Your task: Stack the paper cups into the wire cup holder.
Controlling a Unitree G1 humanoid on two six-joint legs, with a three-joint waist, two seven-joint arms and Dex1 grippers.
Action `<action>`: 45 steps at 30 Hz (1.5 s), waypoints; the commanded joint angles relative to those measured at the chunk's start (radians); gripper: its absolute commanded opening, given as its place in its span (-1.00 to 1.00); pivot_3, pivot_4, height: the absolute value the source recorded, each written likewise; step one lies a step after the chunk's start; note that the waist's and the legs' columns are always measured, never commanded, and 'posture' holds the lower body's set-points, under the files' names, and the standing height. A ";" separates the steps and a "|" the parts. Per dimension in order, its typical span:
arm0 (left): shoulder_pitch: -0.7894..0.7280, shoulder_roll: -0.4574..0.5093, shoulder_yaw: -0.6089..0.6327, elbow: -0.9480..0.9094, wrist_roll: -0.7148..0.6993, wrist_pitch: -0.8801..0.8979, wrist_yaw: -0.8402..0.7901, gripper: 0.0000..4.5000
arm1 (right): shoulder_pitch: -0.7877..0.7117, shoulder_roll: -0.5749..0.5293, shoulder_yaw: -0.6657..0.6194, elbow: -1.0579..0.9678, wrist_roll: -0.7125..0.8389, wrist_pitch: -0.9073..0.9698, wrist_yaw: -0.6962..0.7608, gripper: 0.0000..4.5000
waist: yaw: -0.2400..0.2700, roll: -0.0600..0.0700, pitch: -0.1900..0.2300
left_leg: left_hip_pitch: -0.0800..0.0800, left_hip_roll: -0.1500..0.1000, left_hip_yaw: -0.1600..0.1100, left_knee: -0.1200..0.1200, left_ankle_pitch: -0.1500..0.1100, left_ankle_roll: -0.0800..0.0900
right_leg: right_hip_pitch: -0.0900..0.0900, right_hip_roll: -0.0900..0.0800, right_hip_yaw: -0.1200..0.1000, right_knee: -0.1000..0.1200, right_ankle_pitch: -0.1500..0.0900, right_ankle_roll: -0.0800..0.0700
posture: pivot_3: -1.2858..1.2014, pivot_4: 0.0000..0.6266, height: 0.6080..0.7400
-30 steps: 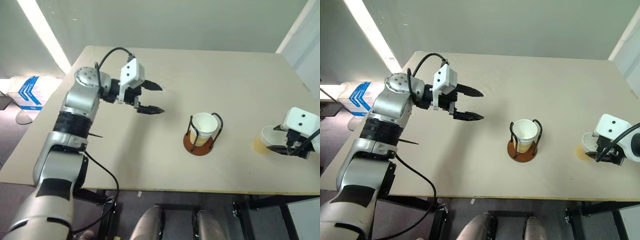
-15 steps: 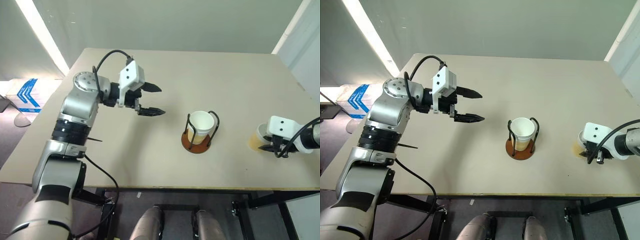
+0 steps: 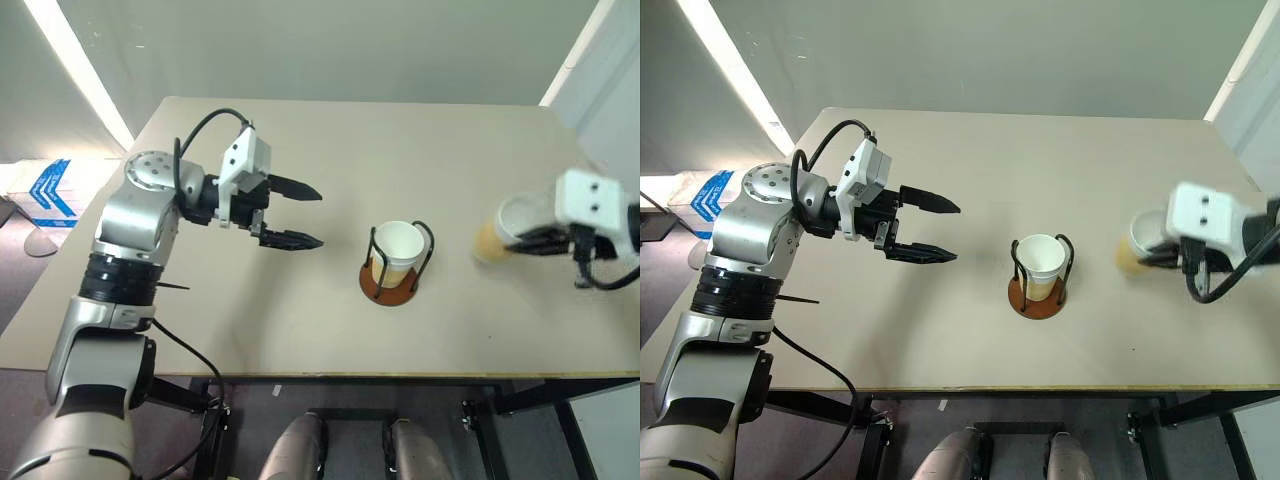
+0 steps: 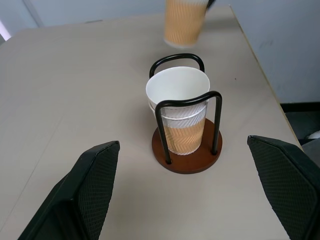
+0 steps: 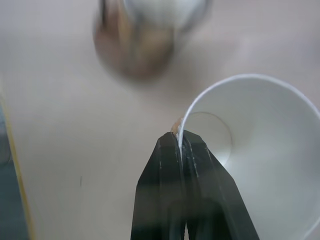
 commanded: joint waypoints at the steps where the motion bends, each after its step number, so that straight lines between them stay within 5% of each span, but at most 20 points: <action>1: -0.018 0.017 0.024 -0.046 -0.015 0.010 -0.008 1.00 | -0.203 0.045 0.091 -0.067 0.010 0.037 0.064 -1.00 | -0.002 -0.002 0.000 | 0.000 0.000 -0.001 0.000 0.000 0.000 | 0.000 0.000 0.000 0.000 0.000 -0.001 | 0.03 -0.52 1.00; 8: 0.006 0.066 0.063 -0.101 -0.056 0.039 -0.025 1.00 | -0.429 0.223 0.310 -0.016 -0.124 -0.011 0.150 -1.00 | -0.004 -0.004 -0.001 | -0.001 0.000 -0.006 -0.001 0.001 -0.002 | -0.001 0.001 -0.003 0.001 -0.001 -0.004 | 0.03 -0.52 1.00; 26: 0.061 0.080 0.083 -0.201 -0.078 0.097 0.045 1.00 | -0.357 0.377 0.413 0.174 -0.357 -0.232 0.213 -1.00 | -0.007 -0.004 -0.001 | 0.001 0.001 -0.006 -0.002 0.002 -0.006 | -0.004 0.000 -0.004 0.010 -0.004 -0.010 | 0.03 -0.52 1.00; 29: 0.061 0.077 0.070 -0.190 -0.069 0.085 0.046 1.00 | -0.380 0.406 0.392 0.186 -0.367 -0.190 0.192 -0.70 | -0.007 -0.004 -0.001 | 0.002 0.001 -0.006 -0.002 0.002 -0.006 | -0.004 0.000 -0.004 0.012 -0.005 -0.011 | 0.03 -0.52 1.00; 34: 0.065 0.075 0.062 -0.185 -0.063 0.077 0.046 1.00 | -0.437 0.437 0.328 0.236 -0.373 -0.146 0.122 0.08 | -0.007 -0.004 -0.001 | 0.002 0.001 -0.006 -0.005 0.002 -0.005 | -0.006 0.000 -0.004 0.013 -0.003 -0.014 | 0.03 -0.52 1.00; 39: 0.081 0.067 0.072 -0.170 -0.045 0.078 0.093 1.00 | -0.387 0.409 0.130 0.248 -0.293 0.042 -0.003 0.87 | -0.002 -0.004 -0.001 | 0.002 0.001 -0.008 -0.009 0.004 -0.007 | -0.006 0.000 -0.004 0.012 -0.003 -0.016 | 0.03 -0.52 1.00; 45: 0.121 0.048 0.141 -0.169 -0.080 0.129 0.206 1.00 | -0.111 0.443 -0.212 0.127 -0.224 0.323 -0.270 0.87 | 0.004 -0.006 -0.001 | 0.002 0.001 -0.007 -0.012 0.008 -0.013 | -0.007 0.000 -0.004 0.011 -0.003 -0.016 | 0.03 -0.52 1.00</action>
